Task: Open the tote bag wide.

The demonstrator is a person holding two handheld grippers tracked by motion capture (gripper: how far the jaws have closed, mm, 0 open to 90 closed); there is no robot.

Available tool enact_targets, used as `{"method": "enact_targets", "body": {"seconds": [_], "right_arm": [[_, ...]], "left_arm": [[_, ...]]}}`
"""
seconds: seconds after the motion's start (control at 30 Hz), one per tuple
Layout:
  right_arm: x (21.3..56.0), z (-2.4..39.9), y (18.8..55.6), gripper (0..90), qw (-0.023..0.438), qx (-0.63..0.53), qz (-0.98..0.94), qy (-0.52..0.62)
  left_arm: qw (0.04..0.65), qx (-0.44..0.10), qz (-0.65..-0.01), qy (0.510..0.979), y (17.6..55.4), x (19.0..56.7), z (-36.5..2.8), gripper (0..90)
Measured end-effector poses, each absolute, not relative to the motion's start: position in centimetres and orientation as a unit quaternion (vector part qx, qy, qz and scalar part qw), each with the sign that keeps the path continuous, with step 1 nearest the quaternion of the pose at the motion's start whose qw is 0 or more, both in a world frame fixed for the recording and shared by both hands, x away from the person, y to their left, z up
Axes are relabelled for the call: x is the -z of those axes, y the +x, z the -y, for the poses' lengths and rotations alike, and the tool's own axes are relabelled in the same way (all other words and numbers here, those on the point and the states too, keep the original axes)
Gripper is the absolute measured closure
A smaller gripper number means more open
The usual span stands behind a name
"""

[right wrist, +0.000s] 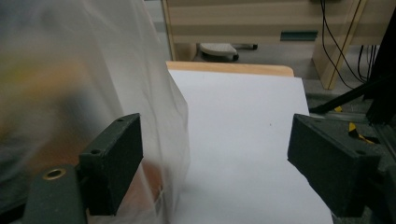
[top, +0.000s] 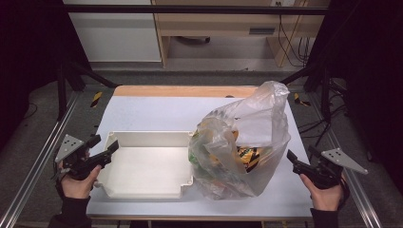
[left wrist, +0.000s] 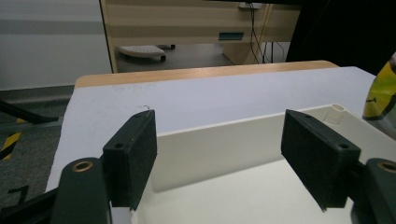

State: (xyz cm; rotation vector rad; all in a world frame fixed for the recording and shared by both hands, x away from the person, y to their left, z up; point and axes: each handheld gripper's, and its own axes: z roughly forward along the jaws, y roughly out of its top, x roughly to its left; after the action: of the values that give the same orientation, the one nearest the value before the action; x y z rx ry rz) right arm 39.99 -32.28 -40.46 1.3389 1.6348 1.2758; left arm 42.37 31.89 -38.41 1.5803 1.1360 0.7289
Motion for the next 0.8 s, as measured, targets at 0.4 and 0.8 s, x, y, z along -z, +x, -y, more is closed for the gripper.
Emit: {"method": "enact_targets", "body": {"seconds": [0.4,0.8], "right_arm": [[35.2,30.8,37.0,28.2,0.34,-0.542,-0.608,0.47],[31.6,25.6,36.4,34.0,0.316,-0.583,-0.636,0.395]], "left_arm": [[0.525,-0.286,-0.464,0.653,41.7,37.5,-30.5,31.3],[0.53,-0.273,-0.45,0.664,41.5,37.2,-28.5,38.6]]}}
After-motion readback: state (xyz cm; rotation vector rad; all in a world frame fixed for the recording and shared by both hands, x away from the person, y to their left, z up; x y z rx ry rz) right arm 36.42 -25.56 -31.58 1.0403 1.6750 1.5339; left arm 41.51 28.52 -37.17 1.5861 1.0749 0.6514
